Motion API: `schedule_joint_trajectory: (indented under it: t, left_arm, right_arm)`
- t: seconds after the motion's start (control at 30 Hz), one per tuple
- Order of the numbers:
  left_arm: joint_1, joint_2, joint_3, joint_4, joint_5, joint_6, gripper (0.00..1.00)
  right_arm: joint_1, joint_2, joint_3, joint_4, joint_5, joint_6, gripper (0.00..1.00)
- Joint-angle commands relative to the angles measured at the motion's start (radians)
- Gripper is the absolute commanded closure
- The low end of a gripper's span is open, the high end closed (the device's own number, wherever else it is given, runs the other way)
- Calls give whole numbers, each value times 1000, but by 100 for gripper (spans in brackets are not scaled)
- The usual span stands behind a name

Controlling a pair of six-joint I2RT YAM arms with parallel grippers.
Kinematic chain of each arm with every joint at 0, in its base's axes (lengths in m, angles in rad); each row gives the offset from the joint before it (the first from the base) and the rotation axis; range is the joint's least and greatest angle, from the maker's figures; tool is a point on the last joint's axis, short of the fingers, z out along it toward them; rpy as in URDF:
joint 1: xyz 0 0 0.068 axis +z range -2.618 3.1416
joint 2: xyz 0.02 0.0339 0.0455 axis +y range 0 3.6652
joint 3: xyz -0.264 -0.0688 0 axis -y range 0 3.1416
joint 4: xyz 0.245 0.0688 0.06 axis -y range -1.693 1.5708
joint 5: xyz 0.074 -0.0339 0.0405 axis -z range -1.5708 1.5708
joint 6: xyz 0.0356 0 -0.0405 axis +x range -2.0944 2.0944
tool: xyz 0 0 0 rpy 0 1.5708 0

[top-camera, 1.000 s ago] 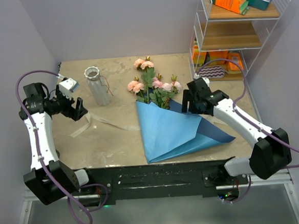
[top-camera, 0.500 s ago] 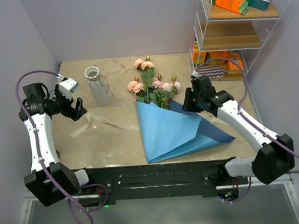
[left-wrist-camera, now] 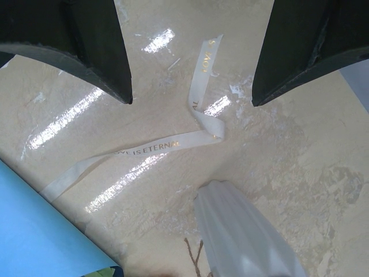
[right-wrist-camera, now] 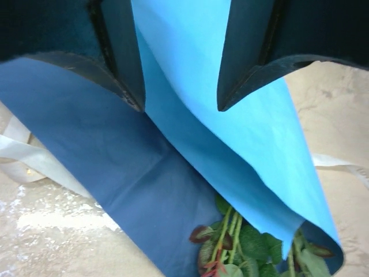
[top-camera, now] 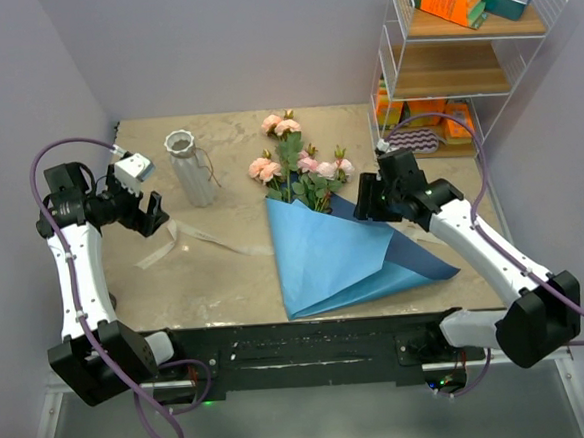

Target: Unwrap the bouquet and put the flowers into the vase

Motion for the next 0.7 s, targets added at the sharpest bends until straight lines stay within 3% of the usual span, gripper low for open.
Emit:
schedule_joint_trajectory:
  t: [0.0, 0.17, 0.27, 0.3, 0.4, 0.53, 0.67]
  left_arm:
    - [3, -26, 10, 21, 5, 18, 11]
    - [-1, -26, 14, 23, 6, 12, 11]
    - [-3, -27, 16, 24, 6, 12, 11]
    - [-4, -27, 14, 24, 5, 12, 11]
    - [-6, -27, 13, 26, 5, 12, 11]
    - [-9, -29, 14, 27, -5, 12, 11]
    - [-12, -30, 13, 29, -12, 16, 11]
  right_arm:
    - [-6, -54, 14, -12, -127, -22, 47]
    - [-6, -34, 30, -49, -134, -53, 47]
    - [-6, -34, 53, -67, -48, -64, 38]
    - [-7, -37, 72, -83, -13, -67, 28]
    - [-6, -57, 82, -49, 98, -77, 21]
    - [-6, -7, 88, -66, 58, -91, 21]
    - [-15, 21, 15, -41, -112, -88, 28]
